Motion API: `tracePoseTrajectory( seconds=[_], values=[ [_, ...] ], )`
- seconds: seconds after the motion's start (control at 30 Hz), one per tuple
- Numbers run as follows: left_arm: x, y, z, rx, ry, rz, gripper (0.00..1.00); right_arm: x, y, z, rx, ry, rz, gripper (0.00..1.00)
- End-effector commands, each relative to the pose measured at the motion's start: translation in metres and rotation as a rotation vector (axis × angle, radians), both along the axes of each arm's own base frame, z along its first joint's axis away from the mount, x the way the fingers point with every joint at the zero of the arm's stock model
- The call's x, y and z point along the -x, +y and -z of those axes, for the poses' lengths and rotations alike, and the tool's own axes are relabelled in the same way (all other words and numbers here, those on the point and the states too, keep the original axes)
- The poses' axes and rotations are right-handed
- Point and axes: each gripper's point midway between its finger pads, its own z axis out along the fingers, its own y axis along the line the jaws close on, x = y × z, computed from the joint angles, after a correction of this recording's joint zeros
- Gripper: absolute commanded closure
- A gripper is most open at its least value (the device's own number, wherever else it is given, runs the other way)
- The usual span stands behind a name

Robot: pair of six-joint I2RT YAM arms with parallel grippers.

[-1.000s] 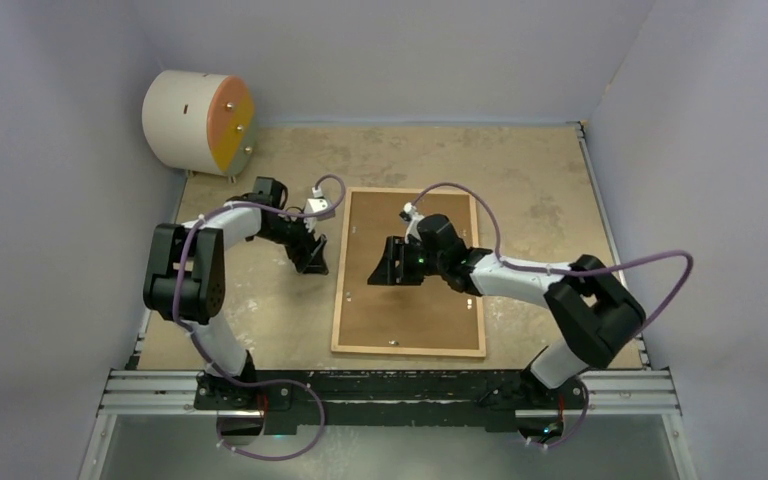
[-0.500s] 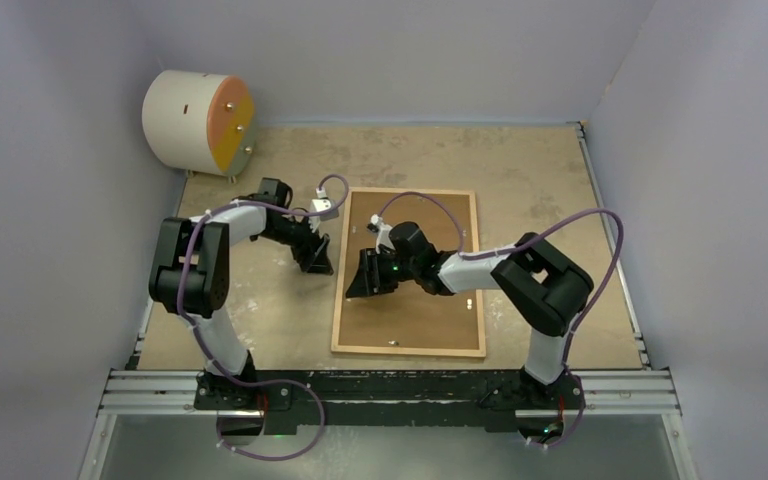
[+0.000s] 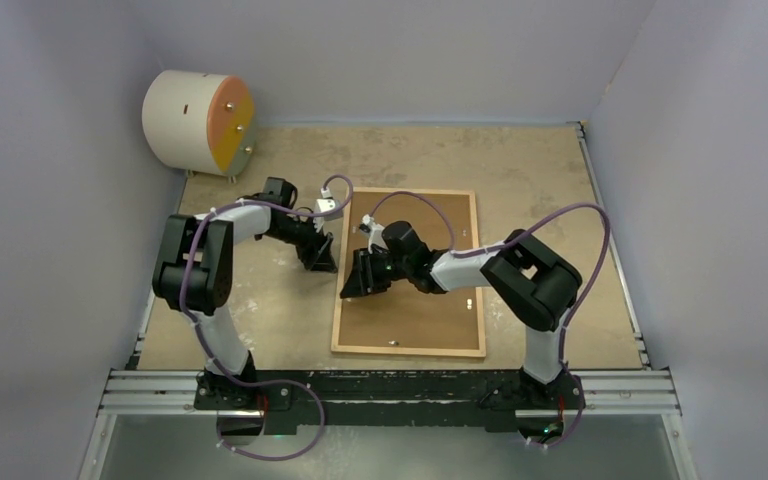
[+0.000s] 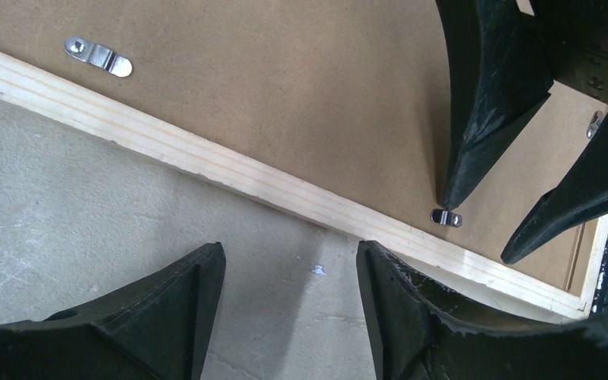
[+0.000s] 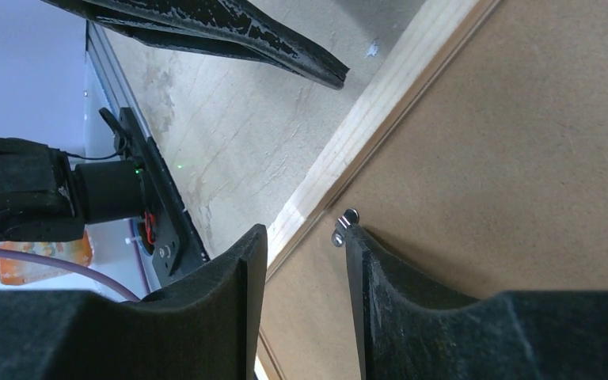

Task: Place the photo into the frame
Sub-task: Install the photo frame at the center of the board.

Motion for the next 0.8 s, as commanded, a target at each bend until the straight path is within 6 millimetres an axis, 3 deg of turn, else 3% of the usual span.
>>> tracePoseTrajectory(
  seconds=[0.0,0.77],
  values=[
    [0.007,-0.001,0.014,-0.017,0.041,0.013,0.36,0.003,0.01,-0.001,-0.016,-0.009,-0.04,0.56],
    [0.012,0.001,0.028,-0.041,0.054,0.034,0.44,0.011,0.018,0.003,-0.028,0.032,-0.095,0.62]
  ],
)
